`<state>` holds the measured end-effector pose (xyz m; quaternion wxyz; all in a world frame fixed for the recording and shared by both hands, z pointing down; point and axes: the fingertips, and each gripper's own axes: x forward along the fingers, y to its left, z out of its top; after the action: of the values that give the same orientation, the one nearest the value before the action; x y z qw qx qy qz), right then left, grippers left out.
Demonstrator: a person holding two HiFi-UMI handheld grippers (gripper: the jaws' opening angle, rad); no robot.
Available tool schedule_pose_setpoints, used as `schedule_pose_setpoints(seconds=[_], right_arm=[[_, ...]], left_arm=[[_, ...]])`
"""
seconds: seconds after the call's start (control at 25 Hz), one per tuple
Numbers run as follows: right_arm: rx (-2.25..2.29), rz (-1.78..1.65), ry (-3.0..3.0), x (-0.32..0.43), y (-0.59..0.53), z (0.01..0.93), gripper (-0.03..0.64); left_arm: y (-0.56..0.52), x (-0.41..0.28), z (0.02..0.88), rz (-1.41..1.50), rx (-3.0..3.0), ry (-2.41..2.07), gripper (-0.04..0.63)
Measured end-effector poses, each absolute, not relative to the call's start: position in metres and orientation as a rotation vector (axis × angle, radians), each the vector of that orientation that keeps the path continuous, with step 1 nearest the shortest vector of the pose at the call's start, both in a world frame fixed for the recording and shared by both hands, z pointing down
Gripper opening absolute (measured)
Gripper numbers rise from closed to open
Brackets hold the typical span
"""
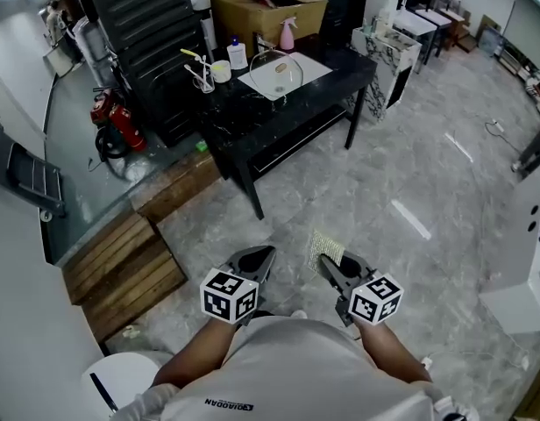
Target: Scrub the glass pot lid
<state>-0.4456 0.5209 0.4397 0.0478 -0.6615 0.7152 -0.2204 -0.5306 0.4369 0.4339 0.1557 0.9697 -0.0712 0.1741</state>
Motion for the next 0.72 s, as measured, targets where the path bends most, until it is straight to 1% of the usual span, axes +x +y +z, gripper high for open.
schedule_pose_setpoints(seconds=[0.72], right_arm=[[-2.034, -0.682, 2.196, -0.417, 0.532, 0.444, 0.083]], left_arm=[[0.443, -0.496, 0.441, 0.549, 2.764, -0.186, 0.015]])
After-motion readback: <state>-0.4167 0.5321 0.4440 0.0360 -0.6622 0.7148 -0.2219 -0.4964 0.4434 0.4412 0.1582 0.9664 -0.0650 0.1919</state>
